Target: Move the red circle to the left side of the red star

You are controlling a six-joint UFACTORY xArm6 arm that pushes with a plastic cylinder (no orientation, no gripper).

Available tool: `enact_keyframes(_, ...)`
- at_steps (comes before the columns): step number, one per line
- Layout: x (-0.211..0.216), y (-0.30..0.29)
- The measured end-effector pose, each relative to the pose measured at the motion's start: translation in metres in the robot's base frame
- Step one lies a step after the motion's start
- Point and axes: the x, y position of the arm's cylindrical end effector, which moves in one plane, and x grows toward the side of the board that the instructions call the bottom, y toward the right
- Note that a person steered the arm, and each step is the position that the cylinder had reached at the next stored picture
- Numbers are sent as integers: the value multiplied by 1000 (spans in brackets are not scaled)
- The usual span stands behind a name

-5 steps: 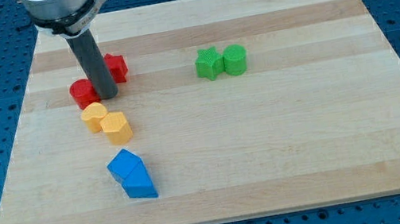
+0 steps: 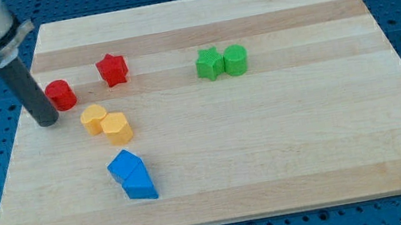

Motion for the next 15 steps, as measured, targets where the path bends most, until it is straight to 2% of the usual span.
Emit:
enact_keyframes(1, -5, -5)
enact_keyframes(4, -37, 47)
enact_keyframes(5, -38, 48)
enact_keyframes(7, -39, -6)
enact_keyframes(8, -55, -17)
enact_keyframes(10, -80, 7)
enact_keyframes(14, -81, 56)
enact_keyframes(15, -74, 40)
